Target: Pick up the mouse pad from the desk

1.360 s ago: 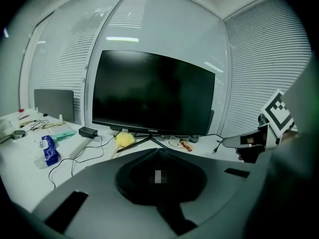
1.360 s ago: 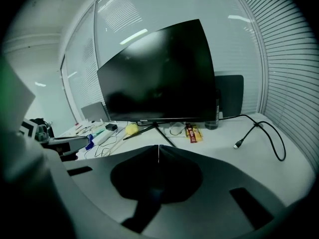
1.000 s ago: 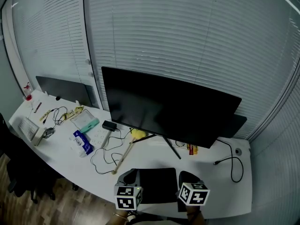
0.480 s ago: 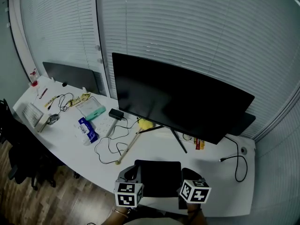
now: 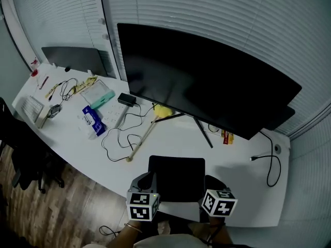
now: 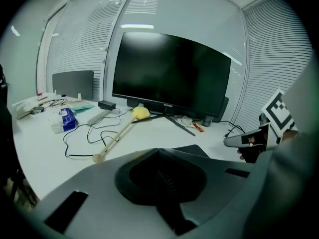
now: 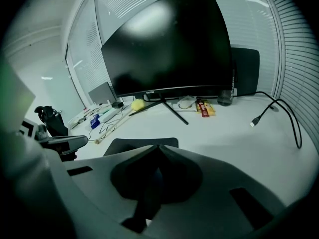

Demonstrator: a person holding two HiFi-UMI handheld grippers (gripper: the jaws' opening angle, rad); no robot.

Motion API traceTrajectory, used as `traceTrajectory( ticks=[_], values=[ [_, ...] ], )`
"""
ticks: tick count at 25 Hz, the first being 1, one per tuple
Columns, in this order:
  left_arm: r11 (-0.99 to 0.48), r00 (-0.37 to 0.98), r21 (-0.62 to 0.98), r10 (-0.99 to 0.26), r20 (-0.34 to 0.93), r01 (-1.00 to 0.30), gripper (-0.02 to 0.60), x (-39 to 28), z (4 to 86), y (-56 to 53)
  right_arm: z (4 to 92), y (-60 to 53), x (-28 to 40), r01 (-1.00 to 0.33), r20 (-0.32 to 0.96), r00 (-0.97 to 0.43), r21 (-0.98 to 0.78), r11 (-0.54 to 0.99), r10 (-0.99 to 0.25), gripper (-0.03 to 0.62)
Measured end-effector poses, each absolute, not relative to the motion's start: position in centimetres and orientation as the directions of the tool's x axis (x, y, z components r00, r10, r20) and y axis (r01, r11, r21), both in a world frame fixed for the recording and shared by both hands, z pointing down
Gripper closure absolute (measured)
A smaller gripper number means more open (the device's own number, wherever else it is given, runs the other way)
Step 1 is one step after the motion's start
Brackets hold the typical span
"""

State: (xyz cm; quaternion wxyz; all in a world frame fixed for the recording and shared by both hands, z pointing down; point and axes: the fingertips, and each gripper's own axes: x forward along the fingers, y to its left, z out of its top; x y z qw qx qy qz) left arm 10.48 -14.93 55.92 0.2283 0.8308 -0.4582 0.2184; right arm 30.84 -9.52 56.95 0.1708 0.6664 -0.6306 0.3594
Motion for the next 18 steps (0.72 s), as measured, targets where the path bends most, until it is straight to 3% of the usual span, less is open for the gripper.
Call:
traceTrajectory(
  ticks=[18],
  values=[
    [-0.459, 0.459, 0.171, -0.644, 0.612, -0.872, 0.565, 10.7, 58.2, -14.2, 59.9, -9.0, 30.7, -0.966, 0.739, -0.100, -0.234, -0.114, -0.666, 0.560]
  ],
)
